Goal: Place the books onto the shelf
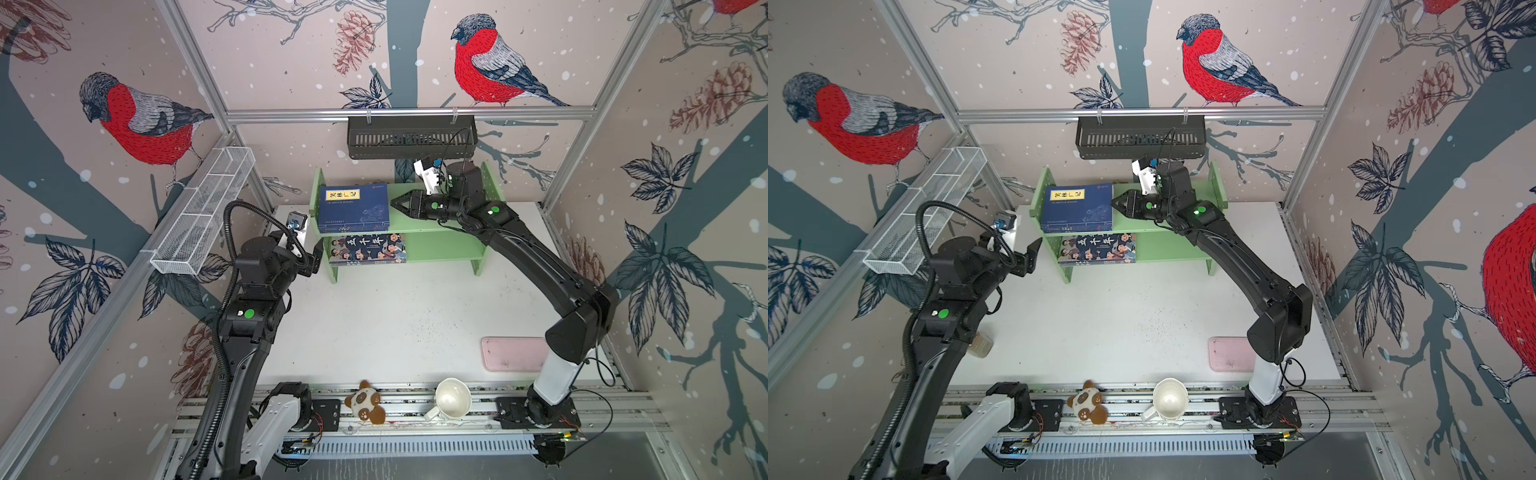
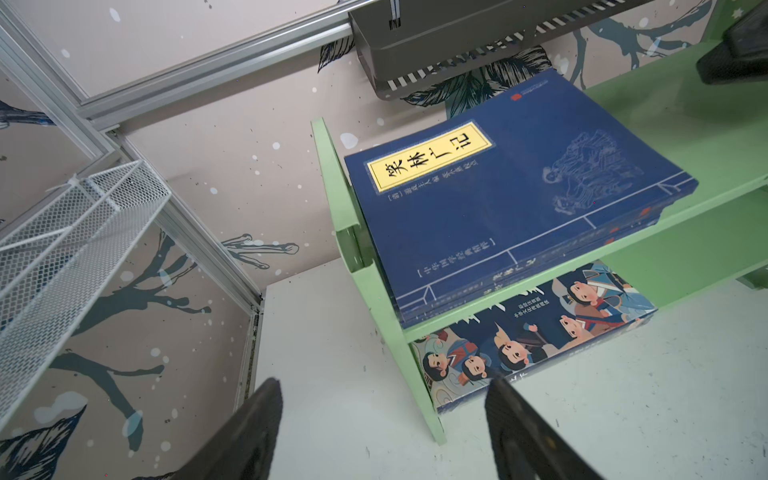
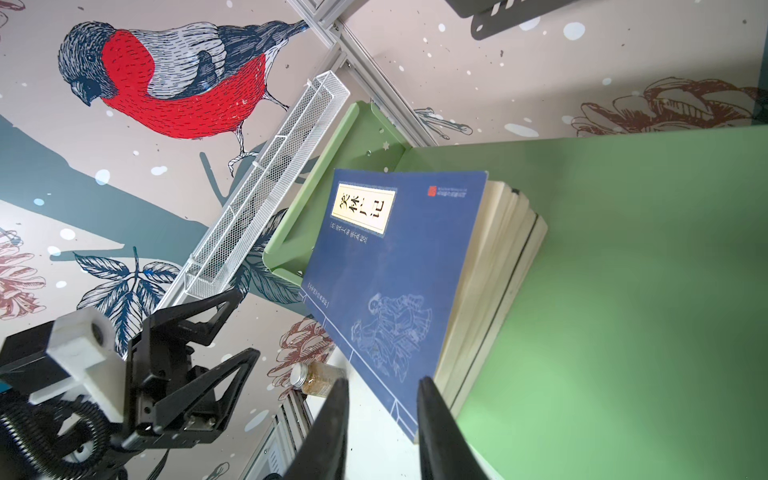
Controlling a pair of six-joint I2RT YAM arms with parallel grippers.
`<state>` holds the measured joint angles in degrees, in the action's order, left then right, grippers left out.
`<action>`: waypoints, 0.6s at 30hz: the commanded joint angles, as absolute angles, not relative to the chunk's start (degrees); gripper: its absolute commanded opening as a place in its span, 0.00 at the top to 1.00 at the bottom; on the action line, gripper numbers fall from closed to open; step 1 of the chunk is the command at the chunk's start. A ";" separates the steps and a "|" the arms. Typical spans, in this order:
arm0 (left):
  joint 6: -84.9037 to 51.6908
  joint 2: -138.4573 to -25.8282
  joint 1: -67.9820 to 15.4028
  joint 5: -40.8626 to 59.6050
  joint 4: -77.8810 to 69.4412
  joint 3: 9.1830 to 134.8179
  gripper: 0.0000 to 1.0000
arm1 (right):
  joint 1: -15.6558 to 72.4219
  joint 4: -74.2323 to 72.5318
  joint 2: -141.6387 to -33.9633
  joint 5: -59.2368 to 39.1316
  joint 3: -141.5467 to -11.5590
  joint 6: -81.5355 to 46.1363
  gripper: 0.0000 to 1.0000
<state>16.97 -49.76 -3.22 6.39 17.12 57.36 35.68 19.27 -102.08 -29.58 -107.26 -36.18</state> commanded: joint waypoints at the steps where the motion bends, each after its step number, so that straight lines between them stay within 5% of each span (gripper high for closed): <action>1: 17.68 -50.05 -2.72 6.79 11.38 54.88 0.22 | 35.80 16.42 -100.00 -29.90 -105.20 -35.42 0.70; 18: 15.64 -51.79 -1.45 9.49 1.45 49.41 0.23 | 35.86 13.47 -95.66 -29.71 -98.59 -35.09 0.70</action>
<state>15.00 -51.75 -1.65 7.99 5.65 49.82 35.83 16.25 -96.49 -29.56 -98.96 -35.83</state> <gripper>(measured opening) 0.771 0.302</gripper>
